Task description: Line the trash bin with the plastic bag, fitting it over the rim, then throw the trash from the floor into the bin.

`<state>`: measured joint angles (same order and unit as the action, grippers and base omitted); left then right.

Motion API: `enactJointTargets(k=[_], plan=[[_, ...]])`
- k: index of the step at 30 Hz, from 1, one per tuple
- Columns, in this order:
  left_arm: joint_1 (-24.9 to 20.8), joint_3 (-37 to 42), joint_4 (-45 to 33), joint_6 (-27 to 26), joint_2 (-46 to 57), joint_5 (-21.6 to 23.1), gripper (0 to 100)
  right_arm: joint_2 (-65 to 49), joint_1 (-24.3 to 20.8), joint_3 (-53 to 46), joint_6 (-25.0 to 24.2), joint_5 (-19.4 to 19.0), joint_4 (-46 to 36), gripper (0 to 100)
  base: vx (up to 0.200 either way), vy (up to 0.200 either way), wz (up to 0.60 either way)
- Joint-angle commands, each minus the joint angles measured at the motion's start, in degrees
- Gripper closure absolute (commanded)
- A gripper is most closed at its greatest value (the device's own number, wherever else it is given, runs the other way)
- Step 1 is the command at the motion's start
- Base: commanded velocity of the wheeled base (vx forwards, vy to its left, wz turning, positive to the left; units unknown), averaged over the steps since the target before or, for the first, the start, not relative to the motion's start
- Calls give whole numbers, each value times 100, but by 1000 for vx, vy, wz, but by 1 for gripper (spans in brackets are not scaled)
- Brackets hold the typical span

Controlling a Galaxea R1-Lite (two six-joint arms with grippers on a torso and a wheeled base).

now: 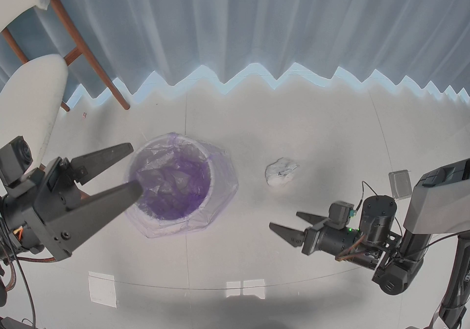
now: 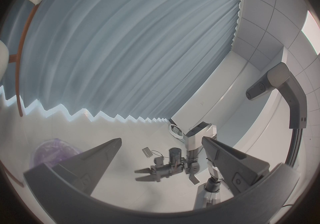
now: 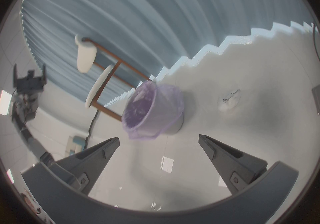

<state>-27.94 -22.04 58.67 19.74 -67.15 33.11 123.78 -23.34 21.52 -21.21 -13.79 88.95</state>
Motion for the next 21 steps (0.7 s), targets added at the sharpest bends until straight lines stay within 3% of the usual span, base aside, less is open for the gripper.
enactJointTargets(k=[1, 3, 9, 17, 21], plan=[[43, -169, -383, 4, 571, -6, 0, 1297, 14, 1540, -217, 807, -115, 0, 0, -200, 0], [96, -195, -488, 4, 712, -6, 0, 1359, 23, 1830, -208, 816, -449, 0, 0, -200, 0], [263, -274, -1218, -31, 1125, -6, 0, 1438, 120, 2647, -23, 974, -2022, 0, 200, 0, 0], [263, -441, -1587, -119, 1371, -6, 0, 1974, 295, 3421, 214, 1440, -2532, 0, 200, 0, 0], [263, -441, -1587, -119, 1397, -6, 0, 2097, 410, 3429, 232, 1467, -2585, 0, 200, 0, 0]])
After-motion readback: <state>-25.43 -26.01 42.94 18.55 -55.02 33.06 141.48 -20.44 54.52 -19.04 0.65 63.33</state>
